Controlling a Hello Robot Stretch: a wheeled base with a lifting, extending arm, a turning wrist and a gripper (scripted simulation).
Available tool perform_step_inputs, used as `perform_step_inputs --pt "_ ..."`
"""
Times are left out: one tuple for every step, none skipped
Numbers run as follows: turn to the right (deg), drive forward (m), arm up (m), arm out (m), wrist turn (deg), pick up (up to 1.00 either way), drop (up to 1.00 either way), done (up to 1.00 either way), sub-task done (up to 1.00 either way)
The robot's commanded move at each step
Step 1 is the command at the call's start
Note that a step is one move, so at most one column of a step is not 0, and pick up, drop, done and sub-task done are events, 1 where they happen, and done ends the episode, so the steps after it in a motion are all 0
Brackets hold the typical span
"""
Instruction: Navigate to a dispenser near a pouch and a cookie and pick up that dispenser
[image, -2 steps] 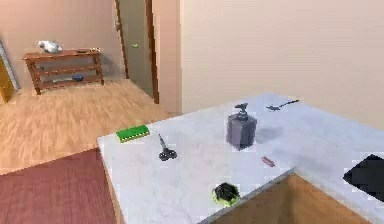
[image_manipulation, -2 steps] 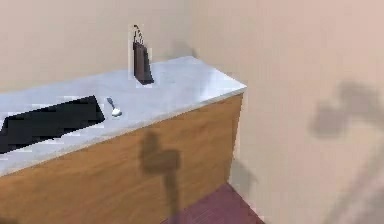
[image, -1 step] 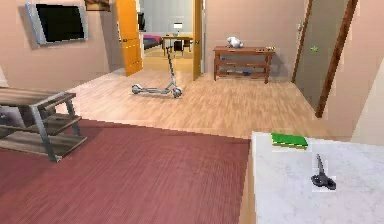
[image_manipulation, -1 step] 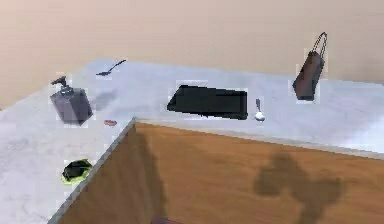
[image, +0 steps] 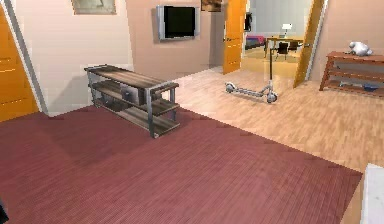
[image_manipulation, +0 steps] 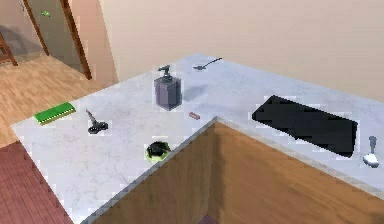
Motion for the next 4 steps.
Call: perform_step_inputs --pt "0.0 0.0 0.5 0.0 0.0 0.0 0.0 0.0 0.0" --pt "0.0 0.0 0.38 0.0 0.0 0.0 0.0 0.0 0.0" --pt "0.0 0.0 0.0 0.46 0.0 0.0 0.0 0.0 0.0" --pt "0.0 0.0 0.0 0.0 45.0 0.0 0.0 0.0 0.0"
